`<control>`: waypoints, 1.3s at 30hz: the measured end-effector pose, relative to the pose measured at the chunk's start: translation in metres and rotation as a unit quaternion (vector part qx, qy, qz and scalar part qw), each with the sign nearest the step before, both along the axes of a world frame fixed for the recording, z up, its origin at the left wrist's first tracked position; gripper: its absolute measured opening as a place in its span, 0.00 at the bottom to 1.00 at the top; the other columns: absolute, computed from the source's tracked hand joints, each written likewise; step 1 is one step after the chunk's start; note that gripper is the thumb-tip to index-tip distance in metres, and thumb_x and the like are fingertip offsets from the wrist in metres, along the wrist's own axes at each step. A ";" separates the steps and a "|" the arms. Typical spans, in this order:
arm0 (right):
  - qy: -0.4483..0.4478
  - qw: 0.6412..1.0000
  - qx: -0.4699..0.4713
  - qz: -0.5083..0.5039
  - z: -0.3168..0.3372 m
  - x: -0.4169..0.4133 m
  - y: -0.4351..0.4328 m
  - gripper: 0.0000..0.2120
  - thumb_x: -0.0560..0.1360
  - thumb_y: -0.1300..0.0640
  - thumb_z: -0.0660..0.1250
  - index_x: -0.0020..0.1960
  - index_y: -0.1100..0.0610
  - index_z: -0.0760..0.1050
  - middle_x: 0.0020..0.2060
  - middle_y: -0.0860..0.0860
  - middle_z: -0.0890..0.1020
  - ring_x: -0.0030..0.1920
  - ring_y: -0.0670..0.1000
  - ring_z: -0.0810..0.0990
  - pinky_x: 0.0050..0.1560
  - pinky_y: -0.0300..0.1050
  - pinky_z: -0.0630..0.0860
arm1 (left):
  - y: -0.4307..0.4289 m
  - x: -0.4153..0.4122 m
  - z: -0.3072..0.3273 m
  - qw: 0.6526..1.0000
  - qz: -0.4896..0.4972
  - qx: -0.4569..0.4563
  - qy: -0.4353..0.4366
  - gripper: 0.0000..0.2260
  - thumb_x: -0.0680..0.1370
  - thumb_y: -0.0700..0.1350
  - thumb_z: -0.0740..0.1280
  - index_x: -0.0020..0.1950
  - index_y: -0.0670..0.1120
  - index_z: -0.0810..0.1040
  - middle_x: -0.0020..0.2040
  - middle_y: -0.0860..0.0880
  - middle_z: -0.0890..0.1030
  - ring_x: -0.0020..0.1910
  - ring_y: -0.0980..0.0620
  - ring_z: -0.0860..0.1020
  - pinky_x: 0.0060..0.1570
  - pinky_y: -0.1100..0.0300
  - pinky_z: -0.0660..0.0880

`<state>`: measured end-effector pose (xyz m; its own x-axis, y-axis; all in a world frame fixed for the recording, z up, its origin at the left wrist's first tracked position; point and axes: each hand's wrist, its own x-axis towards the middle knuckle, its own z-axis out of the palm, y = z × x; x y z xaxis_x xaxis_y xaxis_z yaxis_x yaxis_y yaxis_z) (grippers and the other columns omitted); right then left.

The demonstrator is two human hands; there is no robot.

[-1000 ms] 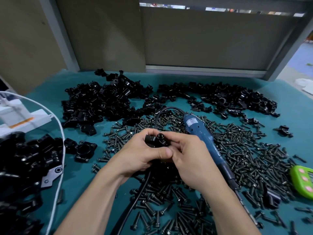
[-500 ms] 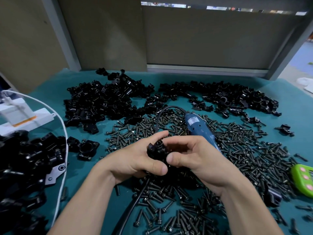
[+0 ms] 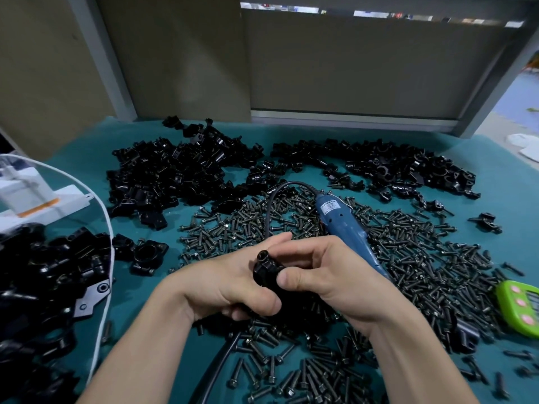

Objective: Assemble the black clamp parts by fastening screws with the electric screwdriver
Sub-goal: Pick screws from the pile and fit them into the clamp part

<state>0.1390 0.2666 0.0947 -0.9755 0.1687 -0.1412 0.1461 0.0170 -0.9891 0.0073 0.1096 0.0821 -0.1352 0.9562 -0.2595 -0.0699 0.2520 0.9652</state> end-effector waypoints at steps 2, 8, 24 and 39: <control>-0.005 1.000 0.019 -0.010 0.000 0.000 0.000 0.16 0.75 0.70 0.73 0.57 0.54 0.87 0.50 0.56 0.88 0.53 0.57 0.87 0.58 0.53 0.83 | -0.001 -0.001 -0.002 1.000 0.013 -0.017 -0.006 0.53 0.62 0.42 0.75 0.81 0.66 0.54 0.53 0.31 0.80 0.26 0.52 0.70 0.22 0.64 0.63; 0.004 0.995 0.098 -0.035 0.000 0.001 0.002 0.19 0.76 0.67 0.74 0.53 0.42 0.86 0.47 0.47 0.89 0.48 0.48 0.88 0.55 0.46 0.83 | 0.000 0.003 -0.004 0.998 0.059 -0.023 0.004 0.54 0.63 0.40 0.77 0.79 0.72 0.55 0.44 0.39 0.77 0.30 0.50 0.70 0.27 0.59 0.66; 0.072 0.949 0.098 -0.290 -0.012 -0.010 -0.005 0.15 0.69 0.56 0.82 0.44 0.36 0.85 0.42 0.36 0.87 0.46 0.38 0.86 0.52 0.42 0.83 | 0.021 0.001 -0.011 0.941 0.326 0.085 0.016 0.29 0.52 0.37 0.87 0.51 0.54 0.89 0.44 0.53 0.86 0.46 0.55 0.83 0.52 0.62 0.80; 0.054 0.950 0.106 -0.290 -0.011 -0.012 -0.014 0.17 0.66 0.55 0.85 0.47 0.36 0.84 0.48 0.43 0.88 0.52 0.40 0.85 0.59 0.48 0.83 | 0.026 0.012 -0.005 0.935 0.330 0.119 -0.061 0.16 0.63 0.50 0.78 0.50 0.59 0.89 0.58 0.48 0.87 0.62 0.53 0.83 0.64 0.60 0.76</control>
<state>0.1269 0.2530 0.0834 -0.7168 0.6954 0.0519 0.0899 0.1659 -0.9820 0.0196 0.1356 0.0775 -0.6989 0.7078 -0.1028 -0.2477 -0.1047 0.9632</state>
